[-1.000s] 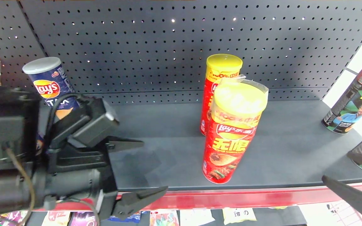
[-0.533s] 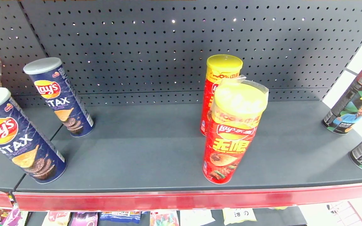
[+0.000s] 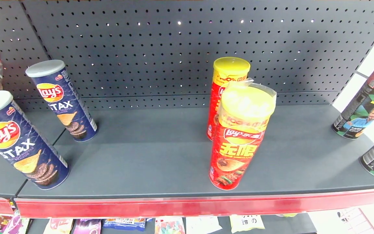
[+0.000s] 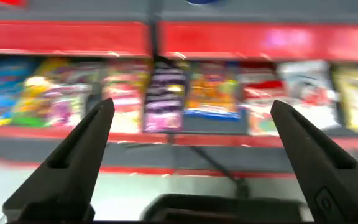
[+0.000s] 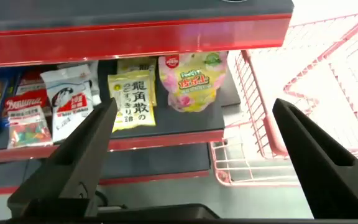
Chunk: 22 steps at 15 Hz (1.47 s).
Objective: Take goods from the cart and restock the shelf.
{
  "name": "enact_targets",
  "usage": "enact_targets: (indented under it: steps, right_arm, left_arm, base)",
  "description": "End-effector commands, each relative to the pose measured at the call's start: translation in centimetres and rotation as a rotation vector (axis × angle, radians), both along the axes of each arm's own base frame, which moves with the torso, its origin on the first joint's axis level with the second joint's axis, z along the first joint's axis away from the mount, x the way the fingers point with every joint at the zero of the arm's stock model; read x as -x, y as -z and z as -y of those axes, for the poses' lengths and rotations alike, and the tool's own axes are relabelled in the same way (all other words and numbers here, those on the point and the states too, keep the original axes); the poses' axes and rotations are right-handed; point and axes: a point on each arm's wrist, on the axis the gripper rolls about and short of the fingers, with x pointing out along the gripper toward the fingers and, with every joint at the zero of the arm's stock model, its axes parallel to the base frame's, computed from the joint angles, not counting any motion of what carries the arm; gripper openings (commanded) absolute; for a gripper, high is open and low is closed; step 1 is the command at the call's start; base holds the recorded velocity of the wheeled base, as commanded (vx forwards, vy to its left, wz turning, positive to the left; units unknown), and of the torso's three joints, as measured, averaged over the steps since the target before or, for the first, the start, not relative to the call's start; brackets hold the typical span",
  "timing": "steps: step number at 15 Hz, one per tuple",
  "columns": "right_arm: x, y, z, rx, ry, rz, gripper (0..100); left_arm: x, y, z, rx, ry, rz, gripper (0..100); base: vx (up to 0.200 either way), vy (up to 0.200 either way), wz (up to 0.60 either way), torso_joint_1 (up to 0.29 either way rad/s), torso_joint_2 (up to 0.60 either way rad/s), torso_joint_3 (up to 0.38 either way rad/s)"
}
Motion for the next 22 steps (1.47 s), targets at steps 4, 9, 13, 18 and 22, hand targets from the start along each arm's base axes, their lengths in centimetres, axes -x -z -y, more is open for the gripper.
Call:
enact_targets:
  steps: [4, 9, 13, 18, 22]
  right_arm:
    - [-2.4, 2.6, -0.3, -0.005, -0.025, 0.187, 100]
    - [-3.9, 5.1, -0.6, 0.046, -0.11, 0.251, 100]
    - [-3.9, 5.1, -0.4, 0.058, -0.02, 0.249, 100]
    - [-3.8, 5.2, -0.1, 0.054, 0.115, 0.243, 100]
    - [-3.8, 5.2, -0.4, 0.028, -0.044, 0.246, 100]
  left_arm:
    - [-3.1, 5.0, 0.3, 0.019, 0.093, 0.268, 100]
    - [-3.5, 5.1, 0.5, 0.027, 0.17, 0.334, 100]
    - [-3.5, 5.1, 0.1, 0.003, 0.021, 0.337, 100]
    - [-3.5, 5.2, -0.1, 0.04, -0.091, 0.326, 100]
    - [-3.5, 5.6, 0.1, 0.006, 0.014, 0.291, 100]
  base:
    - [0.0, 0.0, 0.0, 0.0, 0.0, 0.0]
    - [0.0, 0.0, 0.0, 0.0, 0.0, 0.0]
    - [0.0, 0.0, 0.0, 0.0, 0.0, 0.0]
    - [0.0, 0.0, 0.0, 0.0, 0.0, 0.0]
    - [0.0, 0.0, 0.0, 0.0, 0.0, 0.0]
